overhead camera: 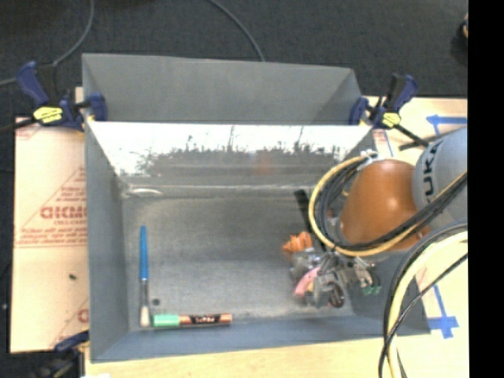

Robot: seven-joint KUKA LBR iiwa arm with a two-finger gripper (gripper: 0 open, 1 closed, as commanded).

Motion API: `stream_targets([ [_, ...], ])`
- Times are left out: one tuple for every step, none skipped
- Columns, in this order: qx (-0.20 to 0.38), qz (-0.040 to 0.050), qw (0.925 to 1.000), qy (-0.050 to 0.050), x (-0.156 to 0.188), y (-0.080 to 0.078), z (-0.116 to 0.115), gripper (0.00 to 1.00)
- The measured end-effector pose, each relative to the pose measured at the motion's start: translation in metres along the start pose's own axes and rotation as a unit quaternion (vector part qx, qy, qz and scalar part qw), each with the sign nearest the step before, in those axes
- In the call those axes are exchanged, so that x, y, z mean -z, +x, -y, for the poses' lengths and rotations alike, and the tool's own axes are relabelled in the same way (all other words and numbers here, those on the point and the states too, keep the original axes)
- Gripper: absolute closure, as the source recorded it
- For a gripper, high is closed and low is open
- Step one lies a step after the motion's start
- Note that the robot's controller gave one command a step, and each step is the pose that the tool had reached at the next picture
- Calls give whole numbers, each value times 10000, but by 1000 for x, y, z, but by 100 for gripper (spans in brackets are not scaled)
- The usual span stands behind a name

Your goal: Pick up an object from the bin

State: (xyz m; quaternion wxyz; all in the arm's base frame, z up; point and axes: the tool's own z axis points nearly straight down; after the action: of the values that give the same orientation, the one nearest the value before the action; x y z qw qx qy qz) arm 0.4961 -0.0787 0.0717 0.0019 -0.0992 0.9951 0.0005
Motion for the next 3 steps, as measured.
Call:
stream_targets([
  [-1,0,10000,0,0,0,0,100],
  [-2,0,10000,-1,0,0,0,100],
  [-3,-1,10000,-1,0,0,0,100],
])
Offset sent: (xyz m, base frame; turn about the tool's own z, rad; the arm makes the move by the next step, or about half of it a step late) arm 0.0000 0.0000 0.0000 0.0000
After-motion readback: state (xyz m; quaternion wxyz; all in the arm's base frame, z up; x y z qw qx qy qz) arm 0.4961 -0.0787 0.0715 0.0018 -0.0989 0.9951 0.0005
